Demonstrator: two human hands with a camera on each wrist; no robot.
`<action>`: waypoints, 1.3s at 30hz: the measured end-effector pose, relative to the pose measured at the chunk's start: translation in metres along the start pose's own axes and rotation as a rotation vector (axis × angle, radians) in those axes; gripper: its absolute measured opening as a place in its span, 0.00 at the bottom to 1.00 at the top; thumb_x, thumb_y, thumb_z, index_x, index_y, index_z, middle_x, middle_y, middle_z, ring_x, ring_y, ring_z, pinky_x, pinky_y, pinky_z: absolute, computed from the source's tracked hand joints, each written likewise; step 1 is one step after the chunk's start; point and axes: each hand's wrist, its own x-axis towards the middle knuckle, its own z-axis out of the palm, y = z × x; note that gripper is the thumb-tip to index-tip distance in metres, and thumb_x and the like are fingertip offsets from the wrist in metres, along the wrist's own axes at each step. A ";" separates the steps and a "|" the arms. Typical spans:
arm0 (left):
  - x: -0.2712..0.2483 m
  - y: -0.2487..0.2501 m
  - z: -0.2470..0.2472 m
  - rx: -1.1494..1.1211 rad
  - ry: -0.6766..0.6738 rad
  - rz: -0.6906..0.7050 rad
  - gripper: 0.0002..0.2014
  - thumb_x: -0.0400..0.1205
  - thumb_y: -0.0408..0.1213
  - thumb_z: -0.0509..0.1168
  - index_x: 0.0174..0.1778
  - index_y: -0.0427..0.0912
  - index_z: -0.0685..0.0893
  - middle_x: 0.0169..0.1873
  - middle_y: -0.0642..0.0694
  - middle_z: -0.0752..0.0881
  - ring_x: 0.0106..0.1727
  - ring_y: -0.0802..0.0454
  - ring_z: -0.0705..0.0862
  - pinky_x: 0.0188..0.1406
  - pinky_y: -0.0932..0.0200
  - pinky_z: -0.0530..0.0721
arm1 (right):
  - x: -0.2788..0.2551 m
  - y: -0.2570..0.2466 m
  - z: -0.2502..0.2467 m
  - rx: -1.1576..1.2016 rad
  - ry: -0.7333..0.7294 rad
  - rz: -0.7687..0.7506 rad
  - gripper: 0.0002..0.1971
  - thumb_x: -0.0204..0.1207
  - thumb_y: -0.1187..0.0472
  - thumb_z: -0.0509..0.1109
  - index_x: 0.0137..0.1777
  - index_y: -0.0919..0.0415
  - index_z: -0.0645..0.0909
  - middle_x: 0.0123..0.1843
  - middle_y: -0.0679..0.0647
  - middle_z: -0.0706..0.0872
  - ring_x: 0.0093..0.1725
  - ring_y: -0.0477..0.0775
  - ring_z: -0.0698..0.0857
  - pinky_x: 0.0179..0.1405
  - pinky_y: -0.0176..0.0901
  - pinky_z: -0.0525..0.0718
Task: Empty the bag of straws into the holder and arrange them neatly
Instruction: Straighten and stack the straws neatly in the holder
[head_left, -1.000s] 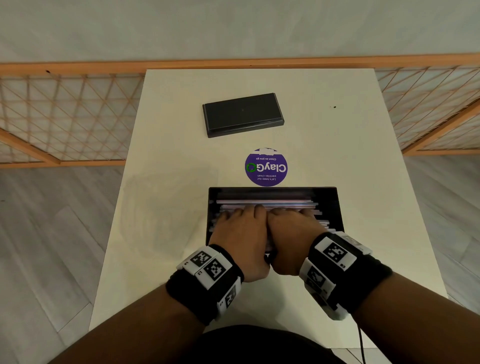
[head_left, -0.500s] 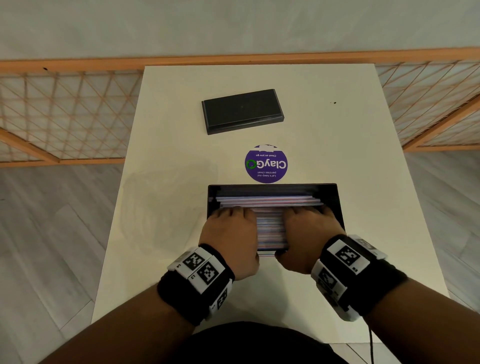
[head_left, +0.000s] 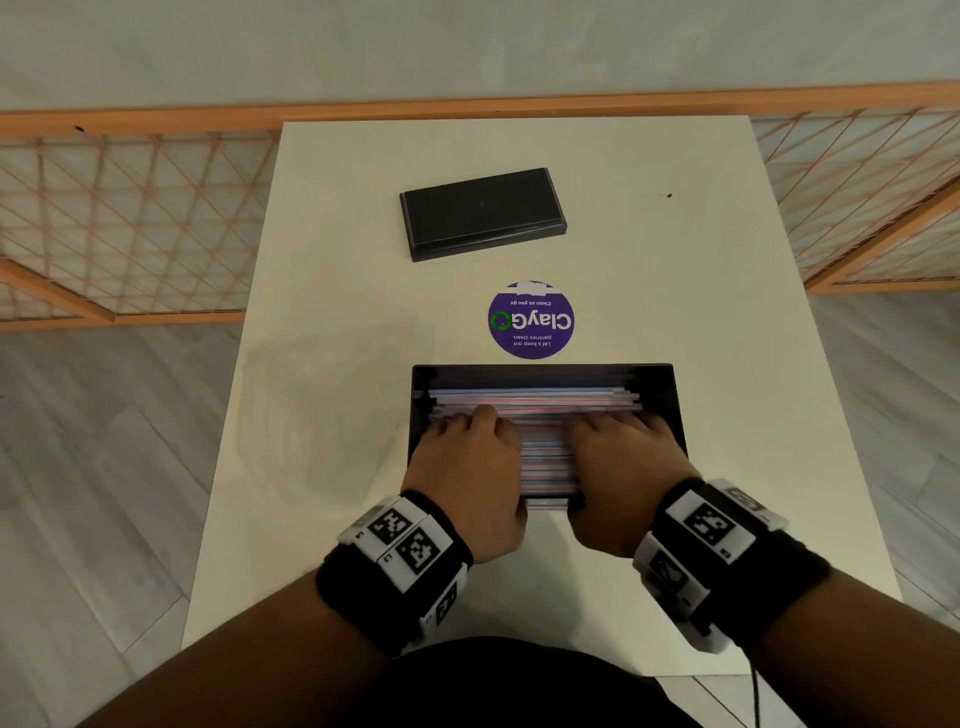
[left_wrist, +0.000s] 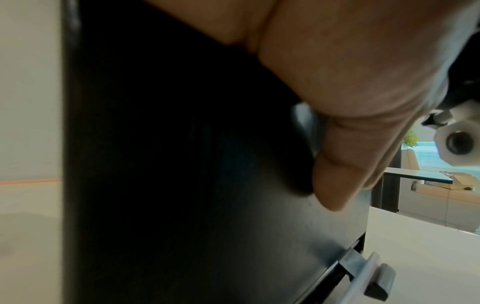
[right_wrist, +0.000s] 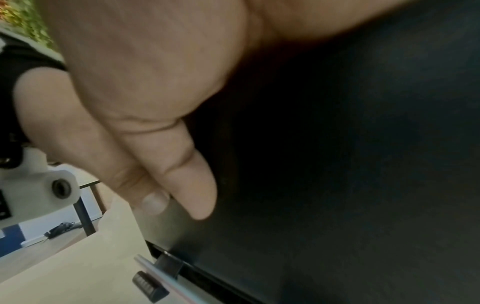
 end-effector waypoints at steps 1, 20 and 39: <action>0.001 0.000 -0.001 -0.005 -0.005 0.002 0.30 0.75 0.57 0.67 0.69 0.45 0.74 0.65 0.44 0.75 0.64 0.43 0.79 0.70 0.46 0.77 | 0.002 -0.003 -0.001 -0.014 -0.011 -0.022 0.30 0.61 0.48 0.68 0.66 0.51 0.72 0.65 0.49 0.79 0.67 0.59 0.78 0.72 0.57 0.70; 0.003 0.001 0.000 -0.008 0.003 0.003 0.37 0.72 0.58 0.68 0.74 0.46 0.68 0.70 0.46 0.76 0.75 0.43 0.71 0.81 0.41 0.65 | 0.010 -0.010 -0.010 -0.024 -0.094 -0.045 0.32 0.62 0.51 0.71 0.69 0.52 0.72 0.68 0.53 0.73 0.69 0.61 0.75 0.73 0.61 0.70; 0.013 0.007 0.001 -0.149 -0.054 0.021 0.39 0.69 0.56 0.71 0.77 0.52 0.70 0.70 0.51 0.78 0.73 0.46 0.77 0.77 0.43 0.73 | 0.014 -0.020 -0.011 0.025 -0.092 -0.121 0.34 0.65 0.50 0.75 0.72 0.52 0.70 0.69 0.50 0.79 0.70 0.58 0.77 0.74 0.55 0.70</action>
